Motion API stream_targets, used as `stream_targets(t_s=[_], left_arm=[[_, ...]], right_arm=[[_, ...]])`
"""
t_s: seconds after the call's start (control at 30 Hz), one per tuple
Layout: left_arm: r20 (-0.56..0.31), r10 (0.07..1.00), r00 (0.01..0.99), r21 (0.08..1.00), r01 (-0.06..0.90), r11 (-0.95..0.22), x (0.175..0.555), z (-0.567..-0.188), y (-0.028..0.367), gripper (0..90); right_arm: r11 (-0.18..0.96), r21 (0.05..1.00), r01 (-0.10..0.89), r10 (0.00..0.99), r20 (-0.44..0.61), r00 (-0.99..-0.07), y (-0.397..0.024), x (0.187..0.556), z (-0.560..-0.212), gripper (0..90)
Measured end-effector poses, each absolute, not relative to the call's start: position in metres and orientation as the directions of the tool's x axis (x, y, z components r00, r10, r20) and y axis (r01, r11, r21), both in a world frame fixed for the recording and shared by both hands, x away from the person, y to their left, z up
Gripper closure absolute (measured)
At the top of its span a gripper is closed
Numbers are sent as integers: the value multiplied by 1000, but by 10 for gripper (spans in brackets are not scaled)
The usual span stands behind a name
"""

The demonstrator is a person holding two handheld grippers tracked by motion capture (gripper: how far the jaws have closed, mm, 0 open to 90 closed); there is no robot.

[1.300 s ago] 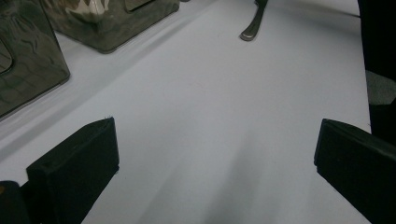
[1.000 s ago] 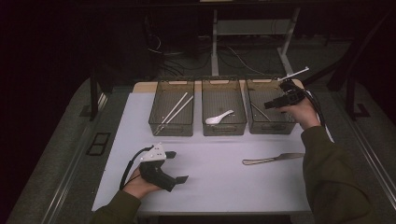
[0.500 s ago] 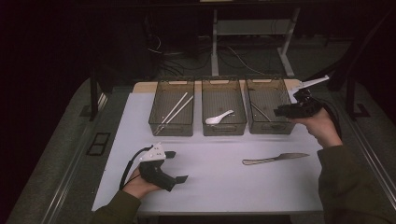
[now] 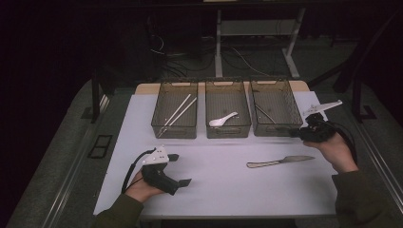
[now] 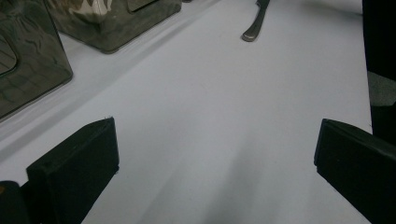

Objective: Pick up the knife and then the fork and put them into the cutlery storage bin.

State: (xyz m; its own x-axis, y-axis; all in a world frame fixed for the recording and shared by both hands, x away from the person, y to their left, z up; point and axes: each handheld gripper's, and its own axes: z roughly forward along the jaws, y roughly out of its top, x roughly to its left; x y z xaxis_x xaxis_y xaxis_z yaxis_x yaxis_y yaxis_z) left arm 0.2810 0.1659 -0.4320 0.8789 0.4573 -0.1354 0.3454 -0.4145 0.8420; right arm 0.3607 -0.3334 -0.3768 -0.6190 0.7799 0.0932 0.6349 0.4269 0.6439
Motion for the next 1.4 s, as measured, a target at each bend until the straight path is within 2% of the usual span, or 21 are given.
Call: stream_targets(t_s=[0.6,0.83,1.4], left_arm=[[-135,457,879,837,348,-422,280,-432,165,0],[-137,456,879,836,349,-423,280,-432,165,0],[-138,456,879,835,351,-424,280,-432,164,0]], right_arm=[[457,525,718,810,89,-580,-354,352,-426,895],[471,489,734,813,83,-576,-354,354,-434,896],[481,469,741,797,120,-593,-356,342,-433,896]])
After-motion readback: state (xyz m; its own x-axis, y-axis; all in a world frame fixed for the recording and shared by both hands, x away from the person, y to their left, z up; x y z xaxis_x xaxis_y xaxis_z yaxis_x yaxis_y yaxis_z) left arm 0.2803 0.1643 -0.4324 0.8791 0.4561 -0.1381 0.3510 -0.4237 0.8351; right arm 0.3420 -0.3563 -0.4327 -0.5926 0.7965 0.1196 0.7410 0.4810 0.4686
